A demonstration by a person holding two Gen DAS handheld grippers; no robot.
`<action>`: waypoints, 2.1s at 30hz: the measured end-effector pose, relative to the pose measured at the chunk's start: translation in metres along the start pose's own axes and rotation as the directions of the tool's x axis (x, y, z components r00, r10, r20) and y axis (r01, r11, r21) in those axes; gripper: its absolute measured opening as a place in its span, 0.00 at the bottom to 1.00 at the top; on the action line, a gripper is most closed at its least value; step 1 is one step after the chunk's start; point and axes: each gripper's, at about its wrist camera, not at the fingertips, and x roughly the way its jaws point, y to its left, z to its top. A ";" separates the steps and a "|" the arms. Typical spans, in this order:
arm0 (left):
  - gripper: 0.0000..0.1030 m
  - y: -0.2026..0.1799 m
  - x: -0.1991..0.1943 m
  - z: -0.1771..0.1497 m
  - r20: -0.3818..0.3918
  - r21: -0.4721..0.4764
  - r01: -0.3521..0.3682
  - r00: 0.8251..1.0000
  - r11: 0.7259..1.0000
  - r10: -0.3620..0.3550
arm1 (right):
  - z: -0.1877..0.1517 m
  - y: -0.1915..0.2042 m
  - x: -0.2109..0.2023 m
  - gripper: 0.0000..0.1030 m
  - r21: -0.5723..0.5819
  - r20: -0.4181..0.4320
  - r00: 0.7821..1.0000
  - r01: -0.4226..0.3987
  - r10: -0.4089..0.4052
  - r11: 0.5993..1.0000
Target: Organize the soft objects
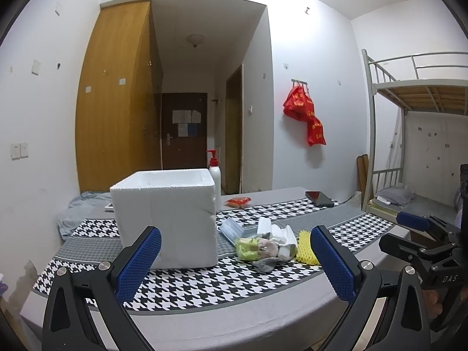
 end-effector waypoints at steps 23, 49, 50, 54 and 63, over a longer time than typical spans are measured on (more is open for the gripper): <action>0.99 0.002 0.004 -0.002 -0.016 -0.007 -0.005 1.000 1.000 0.005 | 0.000 0.000 -0.001 1.00 0.005 0.002 1.000 0.005 -0.005 1.000; 0.99 0.003 0.027 -0.001 -0.052 -0.004 0.019 0.998 1.000 -0.020 | 0.003 -0.006 0.012 1.00 0.015 -0.018 1.000 0.017 -0.017 1.000; 0.99 0.003 0.031 -0.002 -0.060 -0.003 0.021 0.998 1.000 -0.021 | 0.002 -0.008 0.014 1.00 0.018 -0.021 1.000 0.019 -0.018 1.000; 0.99 0.003 0.044 -0.004 -0.088 -0.005 0.030 0.996 1.000 -0.030 | 0.001 -0.017 0.025 1.00 0.034 -0.046 0.999 0.026 -0.025 0.999; 0.99 0.000 0.074 -0.011 -0.155 -0.001 0.061 0.986 0.998 -0.060 | -0.002 -0.027 0.047 1.00 0.042 -0.095 0.995 0.038 -0.034 0.998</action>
